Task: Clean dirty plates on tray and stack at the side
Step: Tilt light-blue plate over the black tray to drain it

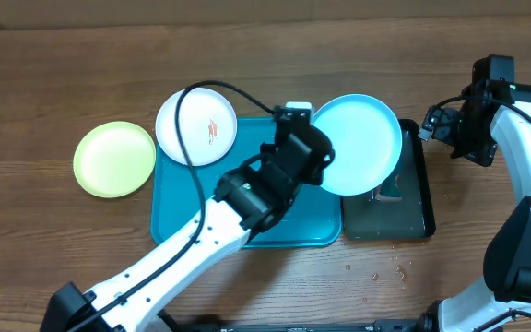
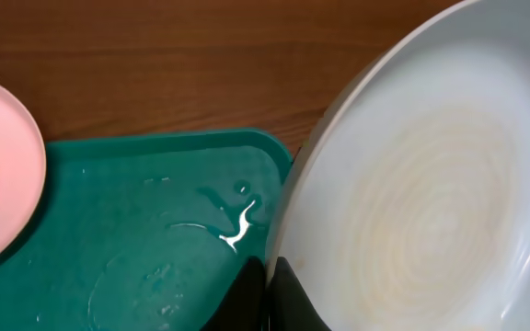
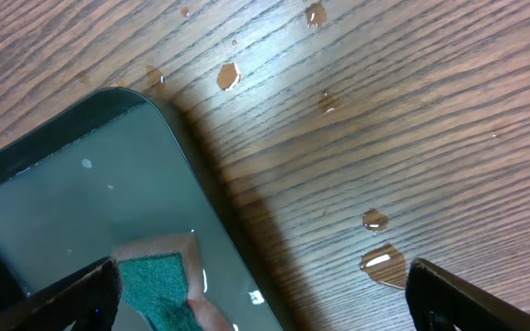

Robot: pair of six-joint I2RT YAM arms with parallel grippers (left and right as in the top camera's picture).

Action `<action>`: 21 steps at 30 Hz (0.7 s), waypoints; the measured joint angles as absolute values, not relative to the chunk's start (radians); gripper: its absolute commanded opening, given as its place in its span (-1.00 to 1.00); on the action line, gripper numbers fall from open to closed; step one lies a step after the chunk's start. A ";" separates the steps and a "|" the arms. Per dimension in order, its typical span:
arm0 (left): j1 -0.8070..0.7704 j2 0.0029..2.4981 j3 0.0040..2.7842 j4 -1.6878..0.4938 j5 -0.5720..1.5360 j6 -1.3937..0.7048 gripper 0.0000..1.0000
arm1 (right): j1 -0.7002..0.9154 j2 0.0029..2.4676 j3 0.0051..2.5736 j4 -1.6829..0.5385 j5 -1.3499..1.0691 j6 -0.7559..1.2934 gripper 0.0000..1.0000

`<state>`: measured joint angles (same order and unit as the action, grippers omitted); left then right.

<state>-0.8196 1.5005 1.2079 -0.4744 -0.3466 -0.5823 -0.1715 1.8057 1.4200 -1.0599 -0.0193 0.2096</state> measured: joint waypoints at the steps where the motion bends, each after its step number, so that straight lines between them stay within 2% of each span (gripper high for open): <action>1: -0.832 1.517 1.222 -0.479 -0.368 -0.571 -0.92 | -0.171 1.806 1.420 -1.060 -0.019 0.210 1.00; 13: -0.986 1.805 1.450 -0.600 -0.712 -0.381 -0.92 | -0.171 1.806 1.420 -1.060 -0.019 0.209 1.00; 21: -1.092 1.833 1.548 -0.636 -0.988 -0.248 -0.92 | -0.171 1.806 1.420 -1.060 -0.019 0.210 1.00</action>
<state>-1.0916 1.8332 1.5482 -0.6365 -0.9878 -0.2481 -0.1715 1.8057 1.4200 -1.0595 -0.0193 0.2096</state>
